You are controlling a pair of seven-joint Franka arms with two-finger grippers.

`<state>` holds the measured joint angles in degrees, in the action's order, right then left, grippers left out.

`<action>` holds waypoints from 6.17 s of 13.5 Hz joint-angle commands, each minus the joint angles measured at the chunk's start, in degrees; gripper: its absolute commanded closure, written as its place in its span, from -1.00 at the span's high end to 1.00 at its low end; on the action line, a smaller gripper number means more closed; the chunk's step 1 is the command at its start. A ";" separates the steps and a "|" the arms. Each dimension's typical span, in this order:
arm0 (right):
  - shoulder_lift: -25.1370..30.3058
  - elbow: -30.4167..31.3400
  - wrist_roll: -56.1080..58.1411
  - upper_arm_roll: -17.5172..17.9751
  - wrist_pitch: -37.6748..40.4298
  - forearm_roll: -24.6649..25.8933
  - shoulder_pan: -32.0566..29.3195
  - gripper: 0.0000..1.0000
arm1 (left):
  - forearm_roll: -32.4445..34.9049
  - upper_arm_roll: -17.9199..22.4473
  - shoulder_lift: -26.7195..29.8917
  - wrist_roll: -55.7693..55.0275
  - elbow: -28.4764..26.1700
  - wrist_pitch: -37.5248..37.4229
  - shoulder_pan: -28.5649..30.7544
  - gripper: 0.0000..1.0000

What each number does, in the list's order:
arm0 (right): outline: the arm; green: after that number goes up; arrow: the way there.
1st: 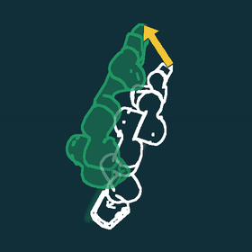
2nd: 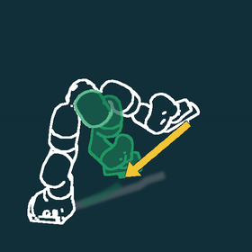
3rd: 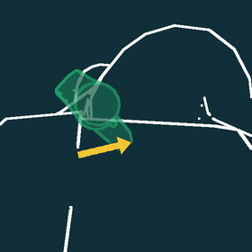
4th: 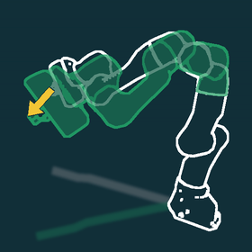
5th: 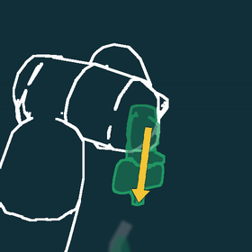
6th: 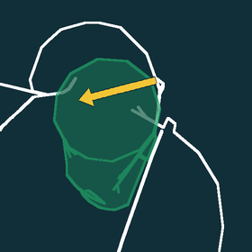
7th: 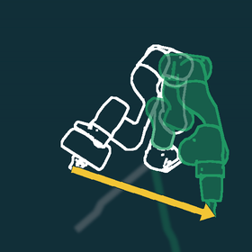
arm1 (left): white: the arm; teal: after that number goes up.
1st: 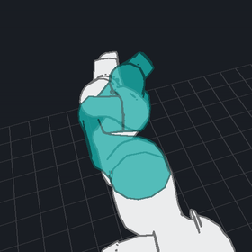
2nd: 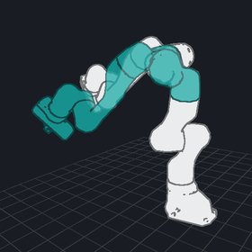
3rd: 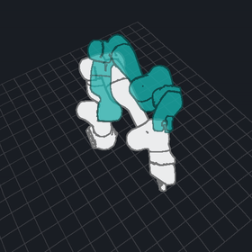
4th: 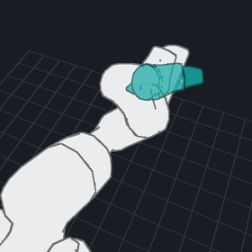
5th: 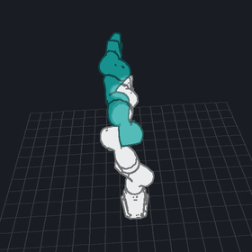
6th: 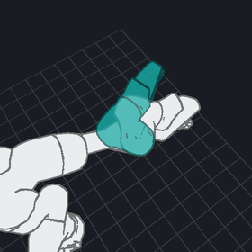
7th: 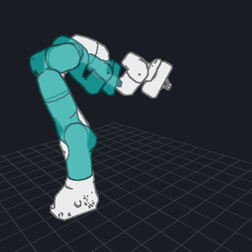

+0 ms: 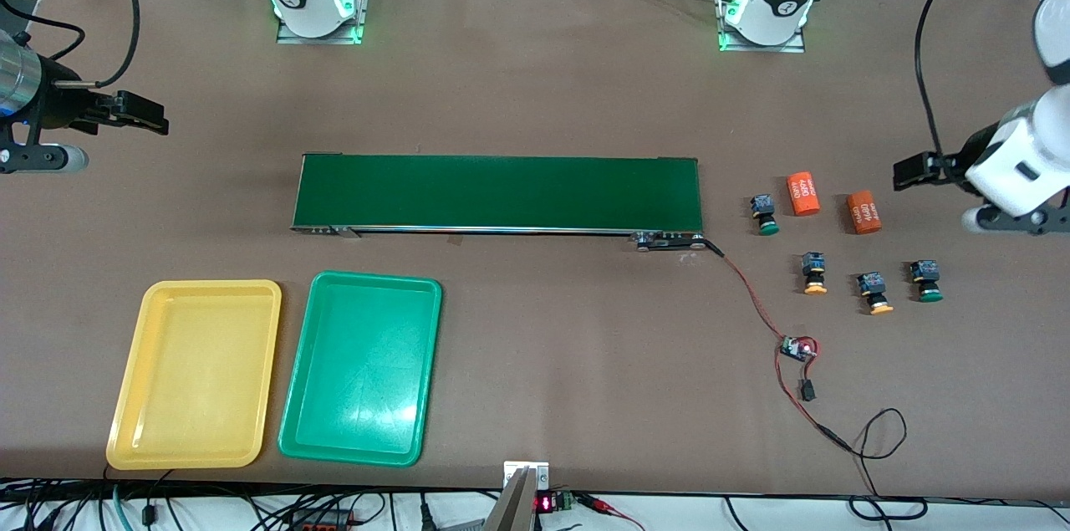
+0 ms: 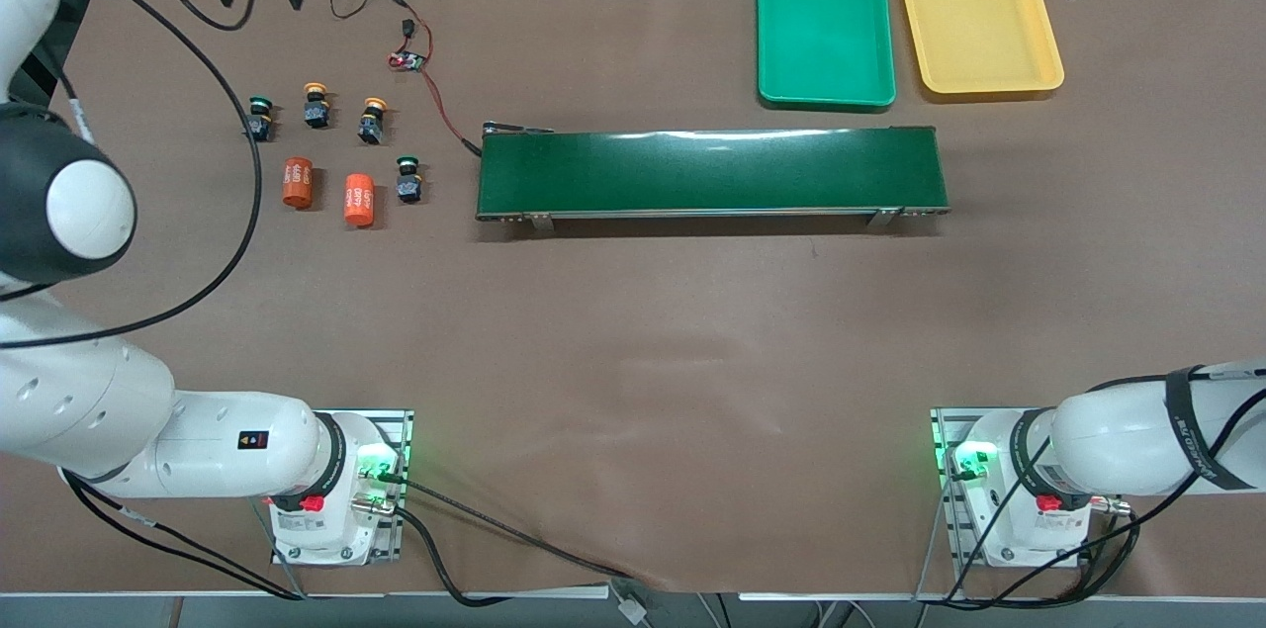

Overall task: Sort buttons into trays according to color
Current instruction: 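Reach down and grasp a yellow-capped button with the left gripper, then place the yellow button on the conveyor while the right gripper moves over, then grasp an orange cylinder with the left gripper, then place the orange cylinder on the conveyor while the right gripper approaches the button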

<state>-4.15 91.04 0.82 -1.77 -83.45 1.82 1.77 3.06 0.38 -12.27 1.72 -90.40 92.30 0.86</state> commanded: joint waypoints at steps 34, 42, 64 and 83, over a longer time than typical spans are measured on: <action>0.63 1.16 0.06 0.10 -1.62 0.38 -0.80 1.00 | -0.69 -24.88 -6.18 -24.37 -23.85 33.11 0.46 -0.54; 0.10 1.25 0.85 0.10 -2.24 1.08 -0.72 1.00 | -0.69 -27.98 -6.80 -32.65 -32.91 45.52 -2.97 0.37; -3.15 6.17 -11.10 1.59 -10.24 -8.32 10.71 1.00 | 17.41 -24.64 -16.56 -11.48 -12.23 21.17 28.39 0.96; 19.27 38.78 -23.64 23.51 -37.55 -13.34 1.67 1.00 | 17.24 -35.87 -6.19 5.27 -29.59 33.25 42.65 -0.56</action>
<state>15.75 128.75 -16.74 12.67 -117.20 -10.95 6.74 19.58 -31.27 -22.30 1.78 -122.64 132.77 43.04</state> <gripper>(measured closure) 0.000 0.511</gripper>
